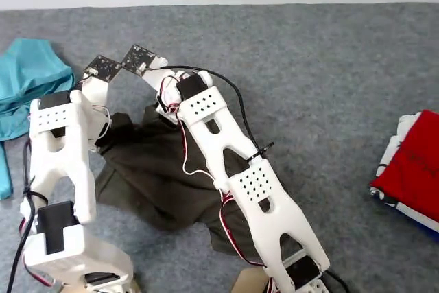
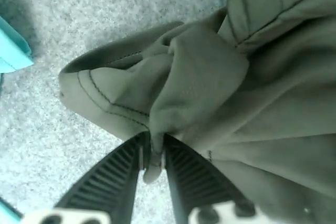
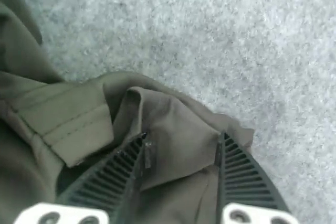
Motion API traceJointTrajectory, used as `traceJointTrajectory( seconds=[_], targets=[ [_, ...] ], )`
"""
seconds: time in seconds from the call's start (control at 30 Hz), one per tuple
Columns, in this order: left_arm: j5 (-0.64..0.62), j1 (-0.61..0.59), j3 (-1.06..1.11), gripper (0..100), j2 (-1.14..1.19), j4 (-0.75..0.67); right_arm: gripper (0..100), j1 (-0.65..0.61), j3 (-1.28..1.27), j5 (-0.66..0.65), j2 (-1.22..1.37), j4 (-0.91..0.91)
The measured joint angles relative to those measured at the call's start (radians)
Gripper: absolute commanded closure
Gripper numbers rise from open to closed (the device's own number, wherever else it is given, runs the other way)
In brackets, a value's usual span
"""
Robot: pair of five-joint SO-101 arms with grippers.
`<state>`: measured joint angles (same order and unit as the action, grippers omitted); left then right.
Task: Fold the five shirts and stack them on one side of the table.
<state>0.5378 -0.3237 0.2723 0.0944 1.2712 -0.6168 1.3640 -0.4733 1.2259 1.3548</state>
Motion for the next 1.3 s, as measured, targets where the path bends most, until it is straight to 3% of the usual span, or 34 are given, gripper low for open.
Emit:
traceJointTrajectory(
  seconds=[0.57, 1.07, 1.3],
  targets=[
    [-0.003, 0.0, 0.0, 100, 0.0, -0.025, 80.5, -0.031, 0.006, 0.124, -0.12, 0.068],
    [-0.005, -0.003, 0.0, 100, -0.002, -0.025, 81.0, 0.002, 0.025, 0.126, 0.055, -0.037],
    [-0.003, -0.003, 0.0, 100, 0.0, -0.025, 99.0, 0.051, 0.026, 0.124, 0.066, -0.037]
  ],
)
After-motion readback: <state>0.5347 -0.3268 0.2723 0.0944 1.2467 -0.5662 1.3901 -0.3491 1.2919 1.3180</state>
